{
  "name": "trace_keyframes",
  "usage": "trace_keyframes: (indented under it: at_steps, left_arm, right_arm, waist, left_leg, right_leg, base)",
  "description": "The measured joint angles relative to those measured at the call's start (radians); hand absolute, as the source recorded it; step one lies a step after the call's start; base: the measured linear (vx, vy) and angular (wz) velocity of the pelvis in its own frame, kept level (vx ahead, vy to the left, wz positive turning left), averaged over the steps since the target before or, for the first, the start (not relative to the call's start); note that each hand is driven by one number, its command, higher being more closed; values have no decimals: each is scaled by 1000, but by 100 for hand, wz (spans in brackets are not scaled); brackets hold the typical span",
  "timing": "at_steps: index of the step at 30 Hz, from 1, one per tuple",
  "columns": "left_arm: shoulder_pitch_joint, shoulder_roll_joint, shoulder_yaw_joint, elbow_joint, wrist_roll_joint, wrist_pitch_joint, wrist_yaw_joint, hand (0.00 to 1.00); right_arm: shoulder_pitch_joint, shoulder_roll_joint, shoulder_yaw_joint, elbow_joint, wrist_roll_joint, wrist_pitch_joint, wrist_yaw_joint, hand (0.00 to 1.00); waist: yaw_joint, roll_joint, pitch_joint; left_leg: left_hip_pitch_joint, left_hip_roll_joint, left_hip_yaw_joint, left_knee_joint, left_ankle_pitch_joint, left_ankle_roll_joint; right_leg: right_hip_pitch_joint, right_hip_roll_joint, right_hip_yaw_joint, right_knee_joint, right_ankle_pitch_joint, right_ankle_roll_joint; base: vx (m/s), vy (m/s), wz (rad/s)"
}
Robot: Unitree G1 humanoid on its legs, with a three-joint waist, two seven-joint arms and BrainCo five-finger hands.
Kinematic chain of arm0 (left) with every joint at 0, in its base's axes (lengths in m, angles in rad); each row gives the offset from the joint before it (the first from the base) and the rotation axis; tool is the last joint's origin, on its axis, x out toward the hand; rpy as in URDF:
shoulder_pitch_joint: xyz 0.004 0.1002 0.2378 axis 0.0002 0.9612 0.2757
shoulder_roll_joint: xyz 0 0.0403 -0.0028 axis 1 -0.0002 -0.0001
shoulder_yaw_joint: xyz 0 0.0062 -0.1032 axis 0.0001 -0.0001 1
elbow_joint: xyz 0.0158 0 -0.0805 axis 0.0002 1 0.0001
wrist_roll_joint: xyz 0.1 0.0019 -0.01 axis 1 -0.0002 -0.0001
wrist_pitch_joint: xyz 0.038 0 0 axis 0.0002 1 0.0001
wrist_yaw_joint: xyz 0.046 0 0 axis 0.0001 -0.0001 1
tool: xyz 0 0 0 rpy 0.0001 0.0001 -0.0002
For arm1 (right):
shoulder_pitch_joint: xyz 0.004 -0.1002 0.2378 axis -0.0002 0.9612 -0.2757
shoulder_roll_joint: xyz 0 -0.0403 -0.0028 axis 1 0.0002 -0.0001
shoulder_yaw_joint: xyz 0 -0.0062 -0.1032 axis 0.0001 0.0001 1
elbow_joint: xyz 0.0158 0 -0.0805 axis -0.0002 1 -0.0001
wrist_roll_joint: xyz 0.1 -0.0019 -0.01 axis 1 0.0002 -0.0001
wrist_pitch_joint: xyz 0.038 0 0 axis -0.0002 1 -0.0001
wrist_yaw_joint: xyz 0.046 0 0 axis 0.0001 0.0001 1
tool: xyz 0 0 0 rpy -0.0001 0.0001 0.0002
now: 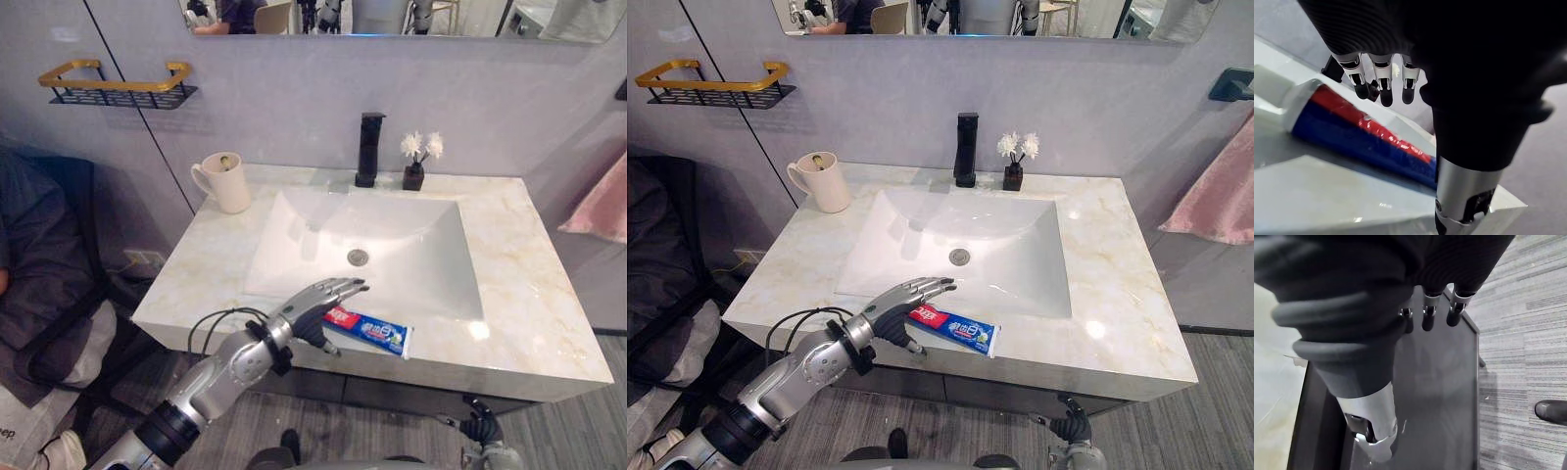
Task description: Organize washtable
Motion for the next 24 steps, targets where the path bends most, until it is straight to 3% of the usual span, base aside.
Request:
trace_keyframes:
  at_steps: [11, 24]
  left_arm:
    - [10, 10, 59, 53, 57, 4, 7, 0]
    - [43, -5, 139, 52, -50, 14, 5, 0]
  right_arm:
    - [0, -18, 28, 1, -10, 0, 0, 0]
    - [-1, -15, 27, 1, -15, 2, 1, 0]
  waist:
    - [-2, 0, 0]
    - [1, 2, -1]
  left_leg:
    - [0, 0, 0, -5, 0, 0]
    - [19, -12, -5, -40, 11, -7]
  right_leg:
    - [2, 2, 3, -17, 12, 8]
    - [3, -1, 9, -19, 13, 10]
  base:
    - [0, 0, 0]
    - [1, 2, -1]
